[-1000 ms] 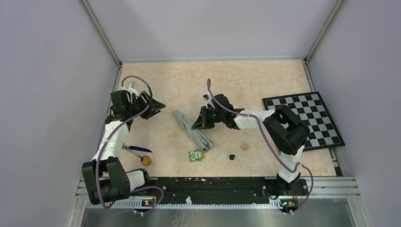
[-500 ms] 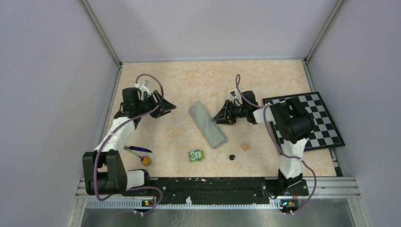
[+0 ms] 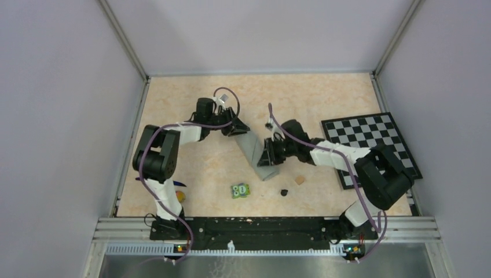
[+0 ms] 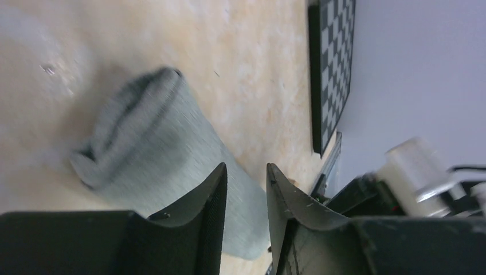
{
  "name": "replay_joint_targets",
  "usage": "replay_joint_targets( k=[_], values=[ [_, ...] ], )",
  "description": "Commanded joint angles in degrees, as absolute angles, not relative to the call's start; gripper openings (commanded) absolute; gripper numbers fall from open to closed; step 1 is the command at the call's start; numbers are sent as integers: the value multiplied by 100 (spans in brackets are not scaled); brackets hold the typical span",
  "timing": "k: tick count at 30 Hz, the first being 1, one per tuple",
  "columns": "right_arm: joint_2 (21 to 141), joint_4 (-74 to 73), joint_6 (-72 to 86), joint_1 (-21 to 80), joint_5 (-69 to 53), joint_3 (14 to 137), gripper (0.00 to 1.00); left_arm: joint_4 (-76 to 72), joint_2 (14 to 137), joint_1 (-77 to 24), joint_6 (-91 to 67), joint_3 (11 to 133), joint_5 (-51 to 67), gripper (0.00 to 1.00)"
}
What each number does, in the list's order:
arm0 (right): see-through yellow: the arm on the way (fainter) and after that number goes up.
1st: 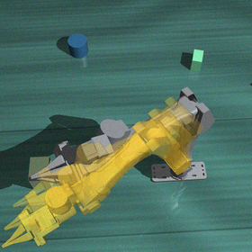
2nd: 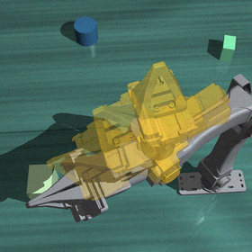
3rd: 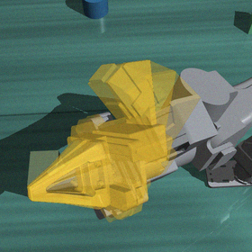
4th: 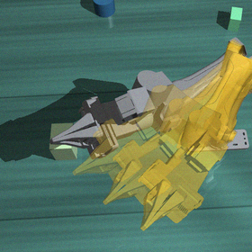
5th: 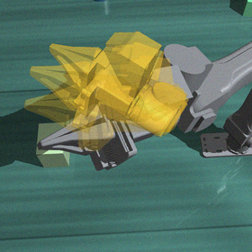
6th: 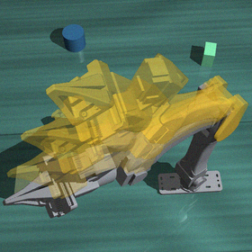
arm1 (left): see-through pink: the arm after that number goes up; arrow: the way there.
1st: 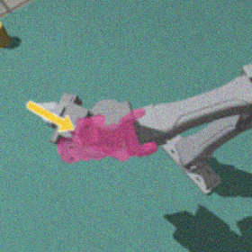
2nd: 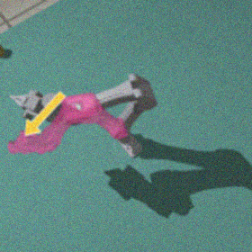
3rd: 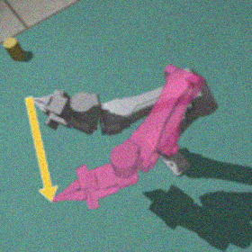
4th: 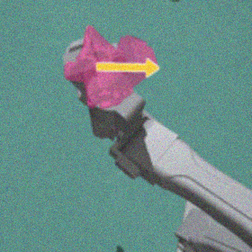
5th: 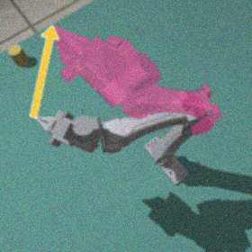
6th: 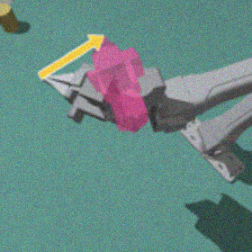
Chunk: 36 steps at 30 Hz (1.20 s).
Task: Fold the napkin into a case and place the utensils inside
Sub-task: Rotate the smaller rectangle-folded napkin at the corner of the board.
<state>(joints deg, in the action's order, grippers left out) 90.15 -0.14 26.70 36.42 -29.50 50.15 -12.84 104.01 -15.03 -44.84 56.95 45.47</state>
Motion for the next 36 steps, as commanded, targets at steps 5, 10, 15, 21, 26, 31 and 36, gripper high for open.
replay_joint_targets(
  k=[5, 10, 15, 21, 26, 31, 36],
  values=[
    [9453, 253, 2403, 3673, -1866, 4030, 16, -1270, 11873, -1512, -4162, 6800, 3698, 34],
    [9118, -479, 2089, 3673, -1213, 4227, 17, -714, 11494, -1512, -3613, 6584, 2976, 38],
    [9097, -1302, 1766, 3559, -256, 4781, 22, -239, 10869, -1503, -3315, 6222, 2677, 44],
    [9727, -2377, 1722, 2950, 1196, 6078, 33, -700, 10379, -1627, -3839, 5346, 3446, 52],
    [9404, -2539, 1600, 2979, 911, 6599, 40, -2509, 10089, -1862, -5205, 4013, 4016, 54],
    [8596, -2387, 1895, 2979, -56, 5676, 45, -2793, 9418, -2152, -5546, 3670, 4084, 58],
    [8003, -885, 3064, 2672, -1630, 4107, 46, -2233, 8784, -2748, -5516, 4130, 4467, 60]
  ],
)
